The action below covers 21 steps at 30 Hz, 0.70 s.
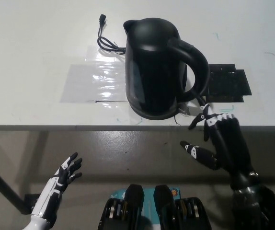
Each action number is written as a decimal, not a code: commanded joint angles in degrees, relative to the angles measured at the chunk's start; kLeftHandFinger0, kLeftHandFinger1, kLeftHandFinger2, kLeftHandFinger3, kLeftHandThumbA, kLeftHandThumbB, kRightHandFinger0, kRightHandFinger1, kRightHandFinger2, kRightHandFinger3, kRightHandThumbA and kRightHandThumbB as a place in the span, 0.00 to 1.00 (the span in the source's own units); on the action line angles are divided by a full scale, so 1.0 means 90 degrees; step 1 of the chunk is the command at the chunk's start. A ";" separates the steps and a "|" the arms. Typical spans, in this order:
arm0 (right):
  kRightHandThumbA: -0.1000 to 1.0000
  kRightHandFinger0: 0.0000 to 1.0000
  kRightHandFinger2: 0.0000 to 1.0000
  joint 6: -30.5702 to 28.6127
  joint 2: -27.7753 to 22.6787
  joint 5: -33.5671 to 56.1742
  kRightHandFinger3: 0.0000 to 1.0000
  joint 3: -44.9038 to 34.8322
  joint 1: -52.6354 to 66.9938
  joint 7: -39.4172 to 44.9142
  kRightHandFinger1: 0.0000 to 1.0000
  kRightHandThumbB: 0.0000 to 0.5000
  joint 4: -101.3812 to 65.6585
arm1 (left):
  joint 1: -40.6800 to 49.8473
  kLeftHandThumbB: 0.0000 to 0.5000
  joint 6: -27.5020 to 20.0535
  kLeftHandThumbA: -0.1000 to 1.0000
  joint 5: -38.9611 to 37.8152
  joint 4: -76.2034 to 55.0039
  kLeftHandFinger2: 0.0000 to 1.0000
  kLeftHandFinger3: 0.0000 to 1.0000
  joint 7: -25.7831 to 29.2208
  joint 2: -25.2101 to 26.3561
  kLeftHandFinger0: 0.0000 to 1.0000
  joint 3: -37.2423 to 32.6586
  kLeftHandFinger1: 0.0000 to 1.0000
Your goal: A kettle is kept at the center of the table close to the robot and the robot uses its right index finger to press downwards on the transparent start boiling button
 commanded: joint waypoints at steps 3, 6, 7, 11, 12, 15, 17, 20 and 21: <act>1.00 0.00 0.29 -0.0525 -0.0053 0.0542 1.00 -0.0105 0.0315 0.0062 0.04 0.77 -0.1007 | -0.0077 0.61 -0.0212 1.00 -0.0022 -0.0129 1.00 1.00 -0.0076 0.0083 0.96 -0.0010 1.00; 1.00 0.03 0.31 -0.1008 -0.0041 0.0759 1.00 -0.0112 0.0572 -0.0179 0.11 0.81 -0.1135 | -0.0100 0.63 -0.0194 1.00 -0.0044 -0.0144 1.00 1.00 -0.0086 0.0097 0.96 0.0000 1.00; 1.00 0.15 0.47 -0.1119 -0.0071 0.0850 1.00 -0.0107 0.0640 -0.0174 0.27 0.81 -0.1148 | -0.0109 0.64 -0.0188 1.00 -0.0067 -0.0139 1.00 1.00 -0.0098 0.0100 0.97 0.0002 1.00; 1.00 1.00 1.00 -0.1770 -0.0345 0.1494 1.00 -0.0064 0.0968 -0.0111 1.00 0.81 -0.1024 | -0.0163 0.65 -0.0162 1.00 -0.0087 -0.0124 1.00 1.00 -0.0098 0.0092 0.97 0.0007 1.00; 1.00 1.00 1.00 -0.1770 -0.0503 0.1465 1.00 -0.0024 0.1117 -0.0293 1.00 0.82 -0.0950 | -0.0154 0.65 -0.0156 1.00 -0.0076 -0.0145 1.00 1.00 -0.0090 0.0090 0.97 0.0007 1.00; 1.00 1.00 1.00 -0.1770 -0.0642 0.1404 1.00 -0.0052 0.1381 -0.0651 1.00 0.84 -0.0676 | -0.0161 0.64 -0.0232 1.00 -0.0069 -0.0092 1.00 1.00 -0.0085 0.0093 0.97 0.0011 1.00; 1.00 1.00 1.00 -0.1770 -0.0773 0.1546 1.00 0.0031 0.1467 -0.0900 1.00 0.85 -0.0436 | -0.0175 0.66 -0.0225 1.00 -0.0104 -0.0083 1.00 1.00 -0.0100 0.0097 0.98 0.0017 1.00; 1.00 1.00 1.00 -0.1770 -0.0845 0.1862 1.00 0.0041 0.1651 -0.1116 1.00 0.89 -0.0042 | -0.0185 0.67 -0.0224 1.00 -0.0158 -0.0070 1.00 1.00 -0.0152 0.0114 1.00 0.0004 1.00; 1.00 1.00 1.00 -0.1770 -0.0847 0.1982 1.00 0.0019 0.1702 -0.1182 1.00 0.91 0.0141 | -0.0199 0.68 -0.0240 1.00 -0.0186 -0.0053 1.00 1.00 -0.0175 0.0117 1.00 -0.0004 1.00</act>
